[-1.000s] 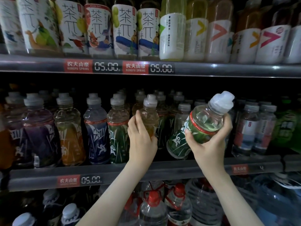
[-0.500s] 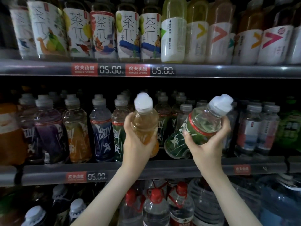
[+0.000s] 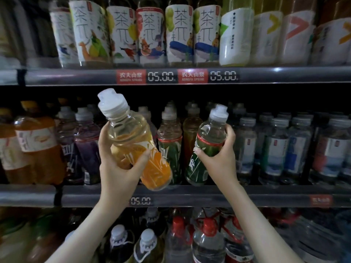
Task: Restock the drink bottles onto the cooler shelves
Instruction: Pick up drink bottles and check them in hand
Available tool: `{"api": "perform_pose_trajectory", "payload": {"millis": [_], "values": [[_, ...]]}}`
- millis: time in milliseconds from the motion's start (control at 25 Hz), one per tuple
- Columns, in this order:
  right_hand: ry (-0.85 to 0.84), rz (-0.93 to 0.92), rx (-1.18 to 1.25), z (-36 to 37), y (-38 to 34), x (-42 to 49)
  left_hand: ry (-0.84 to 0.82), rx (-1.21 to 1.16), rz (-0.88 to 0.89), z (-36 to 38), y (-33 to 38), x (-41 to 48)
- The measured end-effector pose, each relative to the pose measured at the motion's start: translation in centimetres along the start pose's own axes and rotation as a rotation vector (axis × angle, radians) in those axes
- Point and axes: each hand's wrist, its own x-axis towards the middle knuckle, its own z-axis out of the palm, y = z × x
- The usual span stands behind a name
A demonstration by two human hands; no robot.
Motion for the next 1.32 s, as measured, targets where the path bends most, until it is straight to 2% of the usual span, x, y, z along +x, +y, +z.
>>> {"api": "perform_pose_trajectory", "payload": {"millis": [120, 240, 400, 560, 720, 880, 1160, 1240, 1320], "values": [[-0.022, 0.015, -0.036, 1.1, 0.2, 0.0, 0.005, -0.003, -0.084, -1.3, -0.7, 0.1], [0.060, 0.009, -0.042, 1.0, -0.2, -0.5, -0.010, -0.014, -0.129, -1.3, -0.8, 0.0], [0.237, -0.098, -0.048, -2.1, -1.2, 0.0, -0.061, -0.035, -0.142, 2.1, 0.3, -0.5], [0.209, -0.113, -0.123, -6.8, -1.4, 0.6, -0.116, -0.086, -0.195, 6.4, 1.0, -1.5], [0.272, -0.114, -0.088, -8.6, -0.9, 0.0, -0.129, -0.112, -0.215, 8.0, 1.7, -2.0], [0.178, -0.094, -0.074, -6.2, -0.9, 0.9, -0.077, -0.090, -0.225, 5.9, 1.5, -0.9], [-0.022, 0.176, -0.294, -1.9, 0.5, 2.1, -0.036, -0.041, -0.195, 2.7, 1.8, -0.1], [-0.085, 0.192, -0.391, -1.4, 0.2, 2.5, -0.040, -0.024, -0.195, 2.3, 1.5, -0.1], [-0.086, 0.164, -0.635, -1.2, 0.1, 2.7, -0.051, -0.007, -0.201, 2.6, 1.3, -0.2]]}}
